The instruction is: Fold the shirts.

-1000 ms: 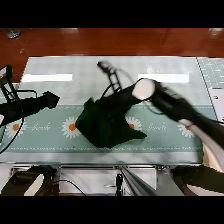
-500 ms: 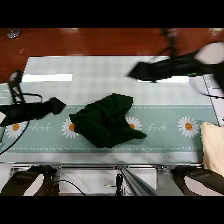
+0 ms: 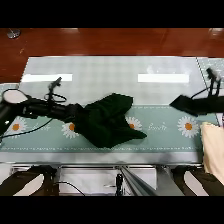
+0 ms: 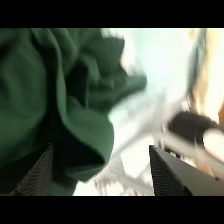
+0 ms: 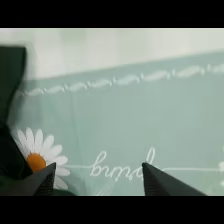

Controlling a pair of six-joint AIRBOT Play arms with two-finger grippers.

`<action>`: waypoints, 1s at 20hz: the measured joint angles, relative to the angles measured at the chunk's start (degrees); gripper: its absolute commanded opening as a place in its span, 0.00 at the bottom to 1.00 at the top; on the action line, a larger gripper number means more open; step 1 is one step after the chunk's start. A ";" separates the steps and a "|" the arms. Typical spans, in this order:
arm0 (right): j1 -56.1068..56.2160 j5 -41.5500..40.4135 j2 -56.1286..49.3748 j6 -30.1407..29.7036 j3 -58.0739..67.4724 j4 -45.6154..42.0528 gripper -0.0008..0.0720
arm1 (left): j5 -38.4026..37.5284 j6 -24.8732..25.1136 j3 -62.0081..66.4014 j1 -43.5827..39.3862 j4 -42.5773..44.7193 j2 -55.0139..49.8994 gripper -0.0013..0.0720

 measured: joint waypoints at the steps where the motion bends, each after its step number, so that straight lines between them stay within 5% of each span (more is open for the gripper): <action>1: -0.33 -0.48 0.55 -0.44 -2.64 0.92 0.86 | -1.53 1.11 0.17 -0.81 -0.72 -2.69 0.97; 2: -0.55 -1.07 0.98 -1.01 -5.20 1.79 0.86 | -3.13 1.86 0.37 -1.73 -1.36 -5.01 0.93; 4: -0.81 -1.57 1.51 -1.88 -9.14 3.89 0.86 | -4.63 3.58 1.33 -4.04 -2.23 -9.33 0.06; 12: 0.76 -0.70 1.88 -4.00 -16.65 8.57 0.86 | -3.15 7.87 11.63 -6.27 -3.21 -15.76 0.05; 20: 19.61 -6.80 -7.45 -2.38 -16.13 13.03 0.86 | 0.94 8.09 14.99 -5.88 -3.21 -16.26 0.05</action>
